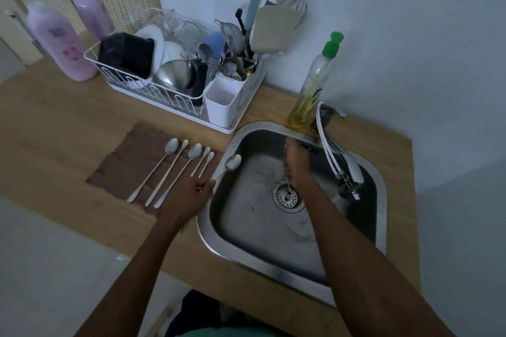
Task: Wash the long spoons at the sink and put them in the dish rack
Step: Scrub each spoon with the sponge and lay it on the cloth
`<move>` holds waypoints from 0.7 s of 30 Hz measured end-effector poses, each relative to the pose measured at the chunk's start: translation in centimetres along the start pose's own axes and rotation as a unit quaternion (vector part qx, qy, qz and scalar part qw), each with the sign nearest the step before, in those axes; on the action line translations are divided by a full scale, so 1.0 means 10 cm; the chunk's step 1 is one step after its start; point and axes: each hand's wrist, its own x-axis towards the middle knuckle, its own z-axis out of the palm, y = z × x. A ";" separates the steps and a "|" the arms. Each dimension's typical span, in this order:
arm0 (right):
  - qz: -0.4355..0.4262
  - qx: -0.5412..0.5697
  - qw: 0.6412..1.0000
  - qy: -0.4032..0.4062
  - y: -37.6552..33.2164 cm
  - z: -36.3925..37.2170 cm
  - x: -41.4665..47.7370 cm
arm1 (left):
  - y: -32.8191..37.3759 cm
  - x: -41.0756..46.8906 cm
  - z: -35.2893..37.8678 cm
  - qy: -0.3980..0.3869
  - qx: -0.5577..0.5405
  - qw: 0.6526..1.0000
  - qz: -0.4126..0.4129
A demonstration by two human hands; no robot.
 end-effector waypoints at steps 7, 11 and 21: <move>-0.009 0.049 0.999 0.010 -0.14 0.23 0.04 | -0.16 0.03 -0.24 0.029 0.009 0.999 -0.023; -0.001 0.040 0.999 0.017 -0.17 0.22 0.02 | -0.23 0.08 -0.36 0.032 0.012 0.999 -0.037; -0.060 -0.091 0.993 -0.048 -0.04 0.39 -0.10 | -0.25 0.12 -0.77 0.179 -0.017 0.982 -0.057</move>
